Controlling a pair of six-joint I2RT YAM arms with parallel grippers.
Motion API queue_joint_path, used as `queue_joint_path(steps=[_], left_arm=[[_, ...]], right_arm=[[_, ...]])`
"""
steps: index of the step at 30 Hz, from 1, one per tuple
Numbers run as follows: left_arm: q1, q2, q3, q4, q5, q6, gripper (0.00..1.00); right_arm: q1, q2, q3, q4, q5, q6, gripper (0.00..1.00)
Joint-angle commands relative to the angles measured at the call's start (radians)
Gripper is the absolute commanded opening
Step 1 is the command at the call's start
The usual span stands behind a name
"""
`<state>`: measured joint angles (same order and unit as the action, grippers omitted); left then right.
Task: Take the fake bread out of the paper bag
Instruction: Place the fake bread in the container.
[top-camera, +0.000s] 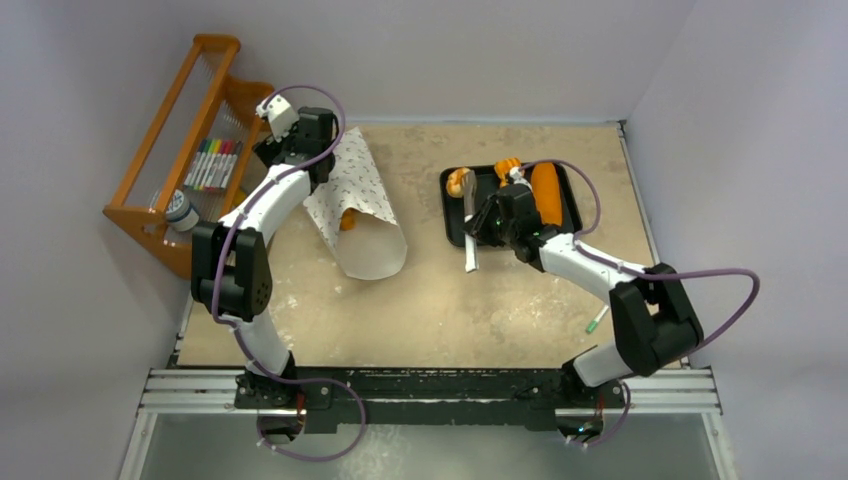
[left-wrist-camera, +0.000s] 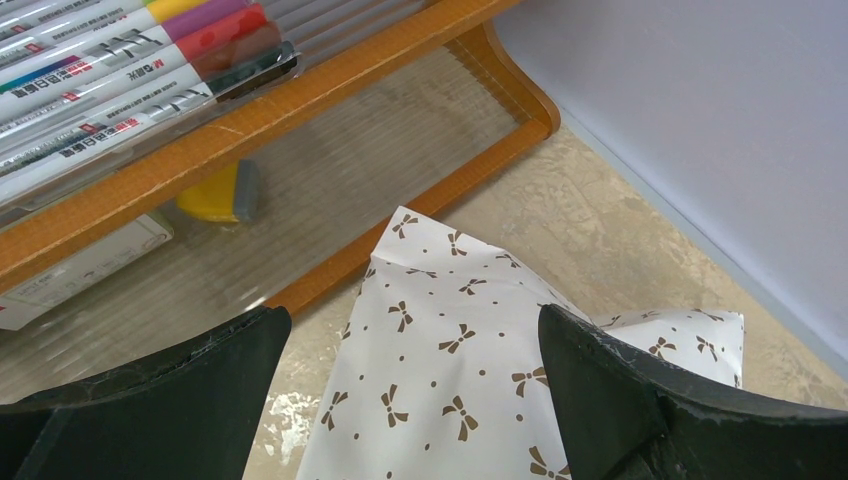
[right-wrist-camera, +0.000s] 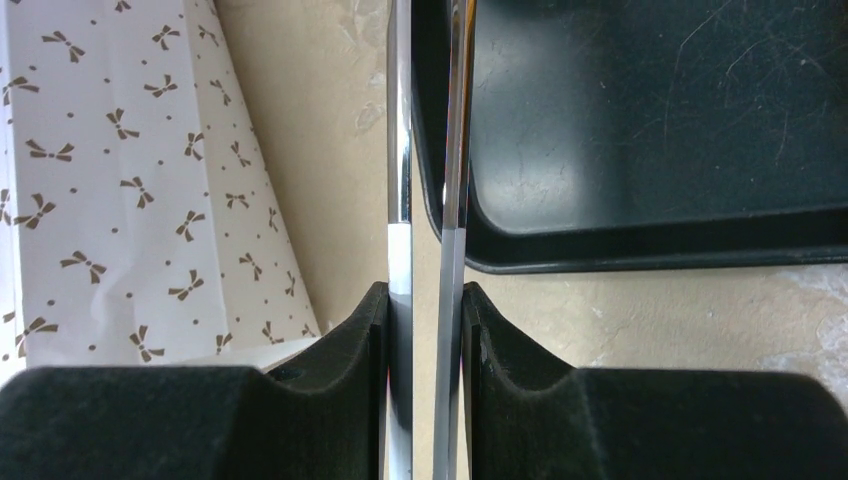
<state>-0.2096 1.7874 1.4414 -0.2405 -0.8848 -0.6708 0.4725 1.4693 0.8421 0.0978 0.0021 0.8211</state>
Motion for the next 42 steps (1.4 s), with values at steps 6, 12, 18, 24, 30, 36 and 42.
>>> queue_joint_path(steps=[6, 12, 18, 24, 30, 36, 42], left_arm=[[0.007, -0.043, -0.011, 0.047, -0.003, -0.014, 1.0], [0.007, -0.04, -0.012, 0.048, -0.003, -0.013, 1.0], [0.007, -0.043, -0.017, 0.049, -0.003, -0.013, 1.0], [0.007, -0.043, -0.017, 0.049, 0.004, -0.018, 1.0], [0.007, -0.045, -0.02, 0.05, 0.008, -0.023, 1.0], [0.007, -0.048, -0.025, 0.05, 0.01, -0.027, 1.0], [0.006, -0.043, -0.026, 0.05, 0.02, -0.037, 1.0]], right_arm=[[-0.02, 0.017, -0.003, 0.089, -0.026, 0.017, 0.33], [-0.023, 0.023, -0.011, 0.067, -0.027, 0.022, 0.45], [-0.027, -0.005, -0.028, 0.043, -0.004, 0.025, 0.46], [-0.034, -0.07, -0.047, 0.006, 0.029, 0.021, 0.46], [-0.035, -0.094, -0.058, -0.014, 0.027, 0.019, 0.46], [-0.035, -0.129, -0.08, -0.033, 0.027, 0.03, 0.45], [-0.036, -0.189, -0.091, -0.076, 0.053, 0.039, 0.45]])
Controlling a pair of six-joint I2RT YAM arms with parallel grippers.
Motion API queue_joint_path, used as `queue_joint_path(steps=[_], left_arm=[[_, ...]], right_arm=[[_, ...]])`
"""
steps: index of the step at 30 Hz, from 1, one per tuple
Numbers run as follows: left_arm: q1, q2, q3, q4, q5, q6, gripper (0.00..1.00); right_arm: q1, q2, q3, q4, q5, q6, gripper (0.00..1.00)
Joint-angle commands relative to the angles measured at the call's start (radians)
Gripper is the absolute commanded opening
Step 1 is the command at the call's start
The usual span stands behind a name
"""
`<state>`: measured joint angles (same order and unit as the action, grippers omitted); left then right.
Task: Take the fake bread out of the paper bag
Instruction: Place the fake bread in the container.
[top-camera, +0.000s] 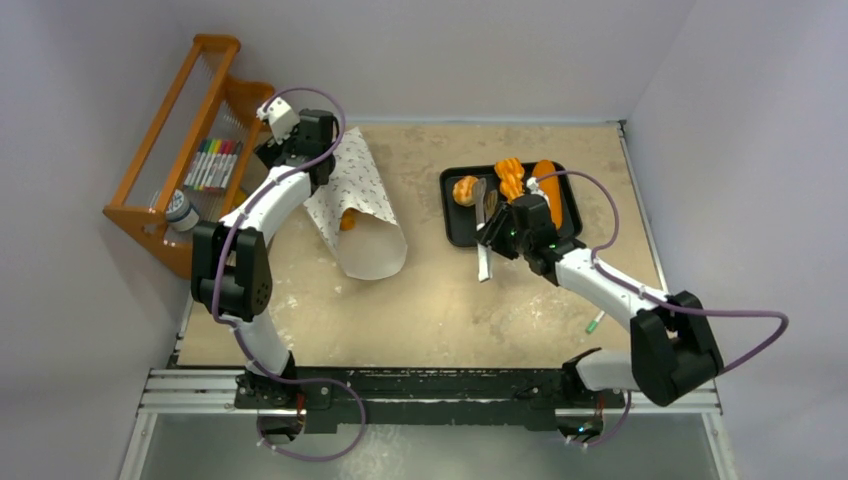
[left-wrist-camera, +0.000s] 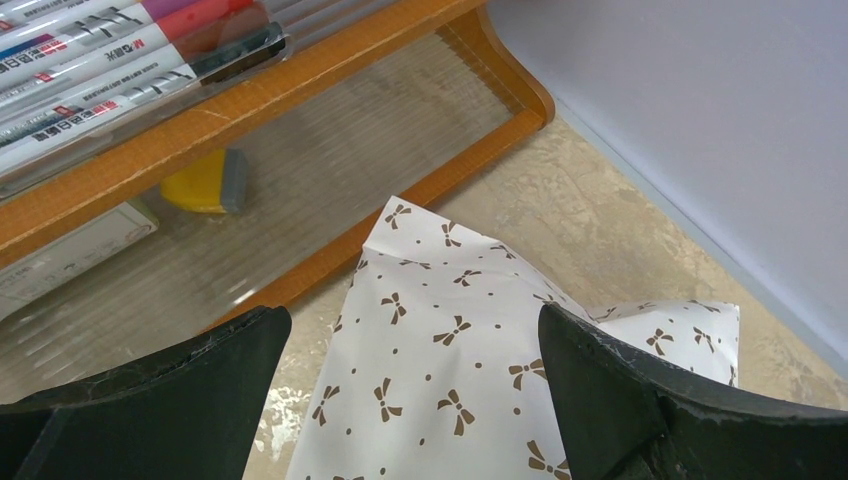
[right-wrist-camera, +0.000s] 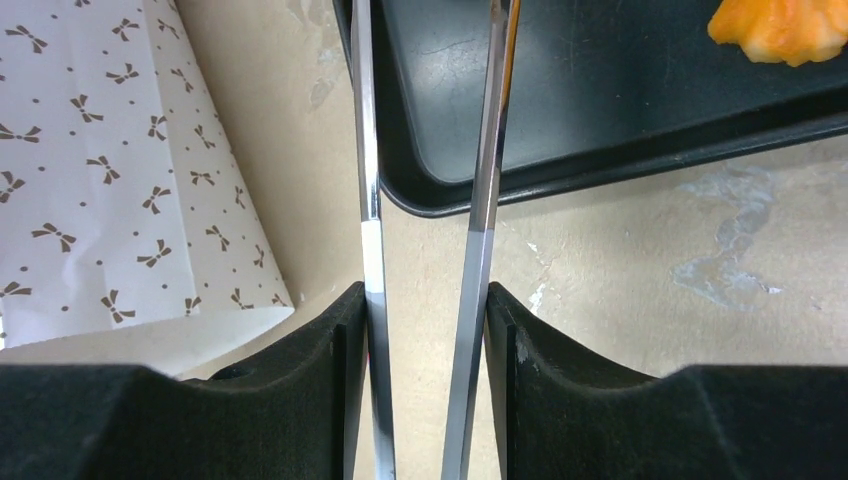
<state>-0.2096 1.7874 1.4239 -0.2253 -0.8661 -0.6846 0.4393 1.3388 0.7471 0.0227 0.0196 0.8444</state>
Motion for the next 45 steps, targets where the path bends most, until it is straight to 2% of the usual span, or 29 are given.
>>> queue_joint_path(steps=[1, 32, 45], left_arm=[[0.006, -0.043, -0.008, 0.035, 0.002, -0.025, 1.0], [-0.004, -0.037, -0.013, 0.048, 0.01, -0.039, 1.0], [-0.005, -0.038, -0.009, 0.041, -0.004, -0.031, 1.0]], right_arm=[[-0.002, -0.064, 0.006, -0.006, 0.039, 0.017, 0.45], [-0.002, -0.184, 0.003, -0.13, 0.114, 0.046, 0.44], [0.012, -0.27, 0.058, -0.175, 0.166, -0.033, 0.41]])
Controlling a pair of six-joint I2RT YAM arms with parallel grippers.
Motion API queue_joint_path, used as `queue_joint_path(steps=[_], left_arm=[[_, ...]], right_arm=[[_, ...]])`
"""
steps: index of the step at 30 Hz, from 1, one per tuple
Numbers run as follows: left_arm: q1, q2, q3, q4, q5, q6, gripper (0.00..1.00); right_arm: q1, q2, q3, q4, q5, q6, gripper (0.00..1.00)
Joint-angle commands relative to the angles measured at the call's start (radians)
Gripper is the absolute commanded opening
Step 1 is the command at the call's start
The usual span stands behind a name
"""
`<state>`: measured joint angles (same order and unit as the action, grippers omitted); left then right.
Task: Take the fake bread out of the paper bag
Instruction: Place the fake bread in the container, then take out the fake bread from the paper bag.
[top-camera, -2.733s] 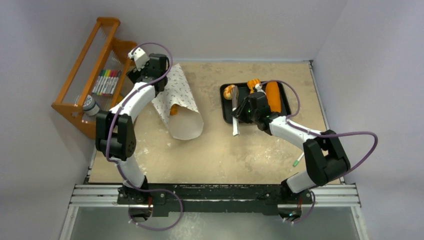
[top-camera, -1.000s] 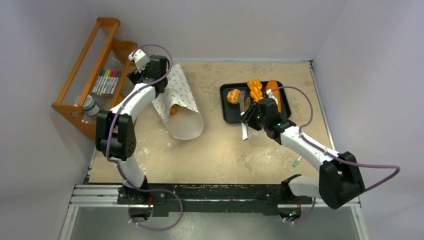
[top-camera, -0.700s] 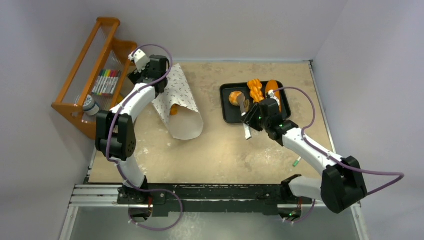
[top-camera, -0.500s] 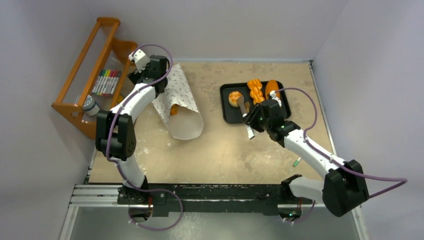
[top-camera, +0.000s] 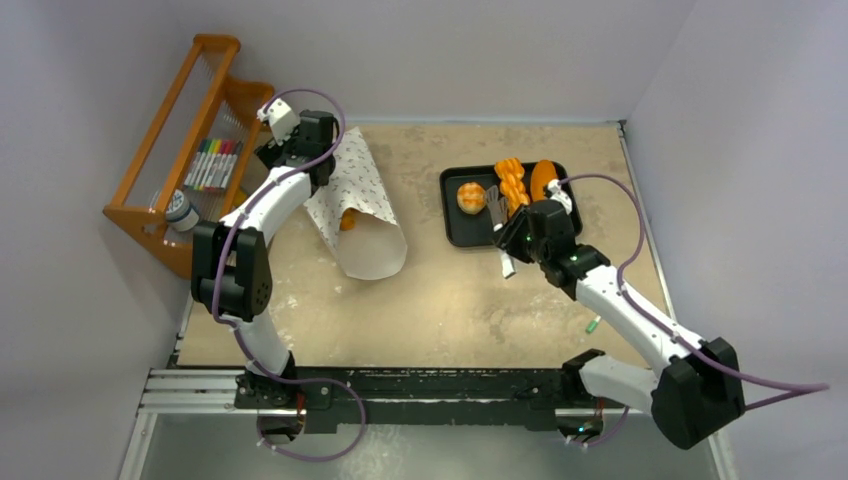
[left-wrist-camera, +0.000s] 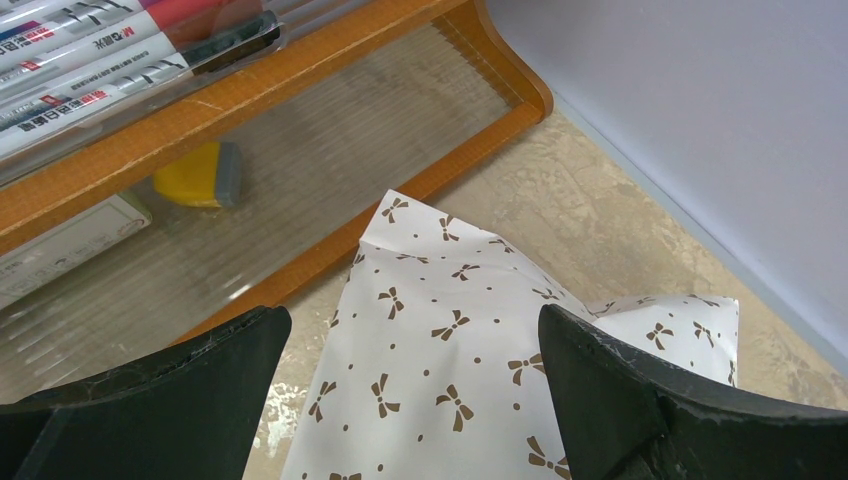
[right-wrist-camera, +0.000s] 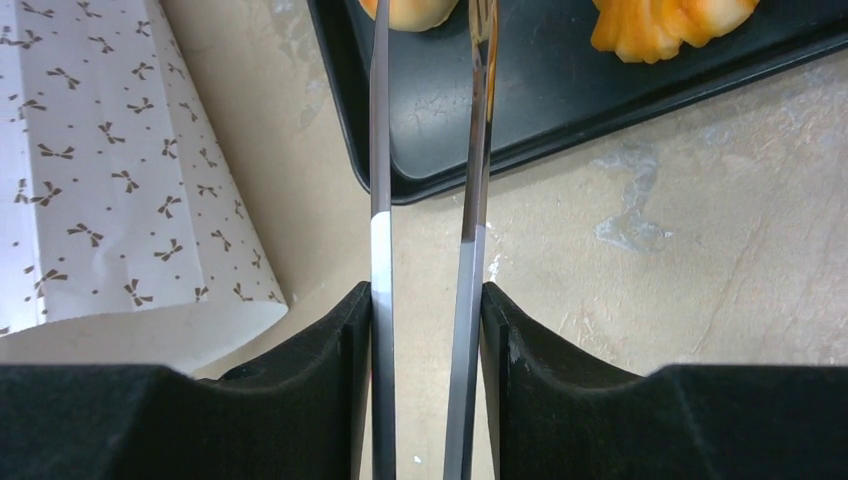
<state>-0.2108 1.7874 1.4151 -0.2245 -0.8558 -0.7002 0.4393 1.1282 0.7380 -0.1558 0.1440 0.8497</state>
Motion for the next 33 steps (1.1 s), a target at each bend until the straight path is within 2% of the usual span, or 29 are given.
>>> queue_joint_path(steps=[1, 4, 7, 12, 22, 33], left_arm=[[-0.004, -0.039, 0.001, 0.038, -0.017, -0.014, 1.0], [-0.003, -0.039, 0.004, 0.035, -0.027, -0.001, 1.0], [-0.003, -0.038, 0.01, 0.027, -0.039, 0.009, 1.0], [-0.003, -0.033, 0.026, 0.01, -0.048, 0.022, 1.0], [-0.003, -0.008, 0.062, -0.012, -0.054, 0.039, 1.0], [-0.002, 0.012, 0.093, -0.022, -0.074, 0.071, 1.0]], right_arm=[[0.026, -0.068, 0.073, -0.003, 0.052, -0.049, 0.41], [0.11, -0.08, 0.103, -0.017, 0.096, -0.099, 0.41], [0.248, -0.057, 0.188, -0.075, 0.21, -0.136, 0.41], [0.433, -0.037, 0.296, -0.192, 0.333, -0.133, 0.41], [0.659, -0.118, 0.336, -0.286, 0.336, -0.162, 0.39], [0.828, -0.074, 0.392, -0.319, 0.329, -0.213, 0.4]])
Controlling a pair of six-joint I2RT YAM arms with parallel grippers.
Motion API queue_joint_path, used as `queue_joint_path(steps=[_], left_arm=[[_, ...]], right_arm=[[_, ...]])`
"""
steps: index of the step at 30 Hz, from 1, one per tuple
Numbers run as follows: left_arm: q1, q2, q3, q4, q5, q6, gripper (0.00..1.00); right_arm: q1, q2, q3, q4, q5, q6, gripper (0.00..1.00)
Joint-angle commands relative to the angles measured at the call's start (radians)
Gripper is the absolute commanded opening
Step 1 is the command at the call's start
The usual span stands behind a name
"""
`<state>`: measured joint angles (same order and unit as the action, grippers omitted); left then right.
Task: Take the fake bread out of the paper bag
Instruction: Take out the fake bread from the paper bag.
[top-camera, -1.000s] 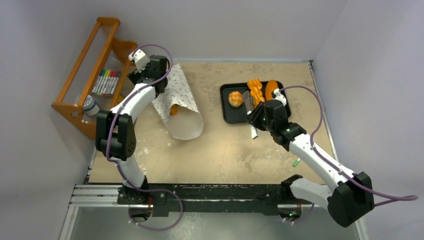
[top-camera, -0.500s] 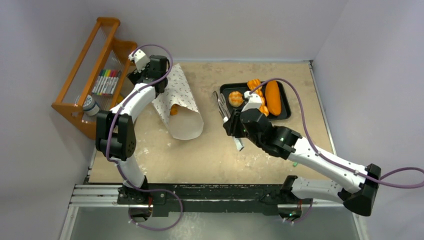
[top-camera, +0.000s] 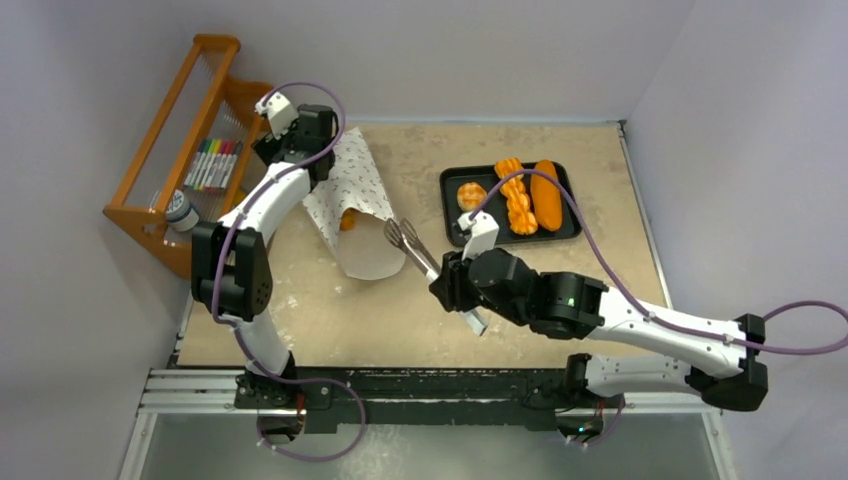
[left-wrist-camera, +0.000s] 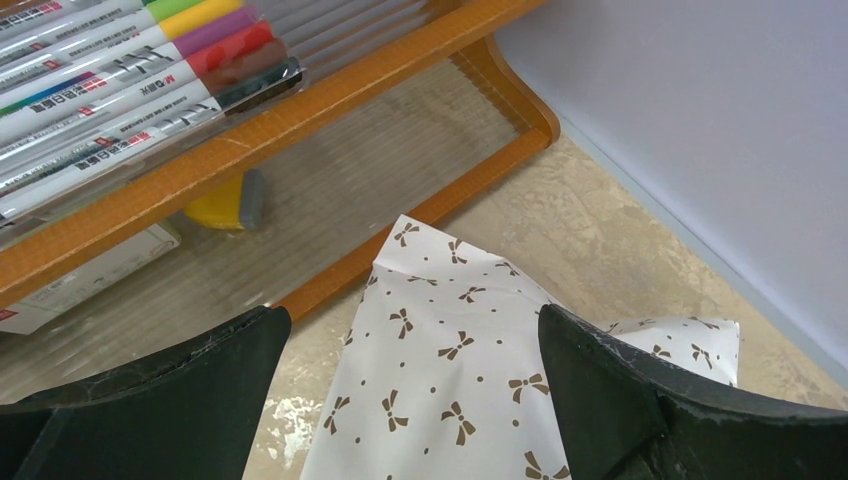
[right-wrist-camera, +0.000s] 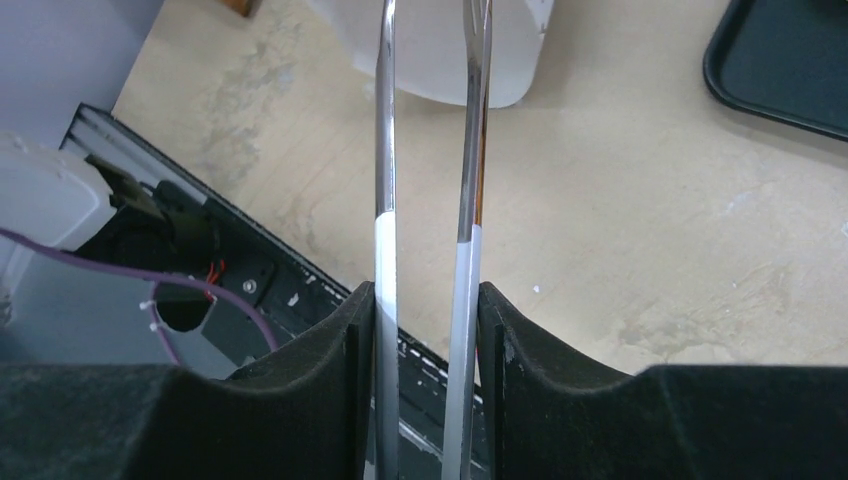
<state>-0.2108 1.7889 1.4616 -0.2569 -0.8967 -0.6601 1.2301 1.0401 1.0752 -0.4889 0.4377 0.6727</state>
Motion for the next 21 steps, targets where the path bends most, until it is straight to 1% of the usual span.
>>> queue_joint_path(steps=[1, 8, 15, 21], left_arm=[[-0.002, 0.011, 0.046, 0.011, -0.035, 0.035, 1.0], [-0.002, 0.024, 0.043, 0.02, -0.041, 0.04, 1.0], [-0.002, 0.028, 0.04, 0.03, -0.042, 0.041, 1.0], [-0.003, 0.026, 0.033, 0.035, -0.041, 0.036, 1.0]], right_arm=[[0.044, 0.023, 0.057, 0.017, 0.029, -0.043, 0.4], [0.068, 0.072, 0.06, 0.054, -0.014, -0.076, 0.4], [0.072, 0.131, 0.053, 0.109, -0.004, -0.108, 0.41], [0.071, 0.253, 0.094, 0.131, 0.017, -0.132, 0.43]])
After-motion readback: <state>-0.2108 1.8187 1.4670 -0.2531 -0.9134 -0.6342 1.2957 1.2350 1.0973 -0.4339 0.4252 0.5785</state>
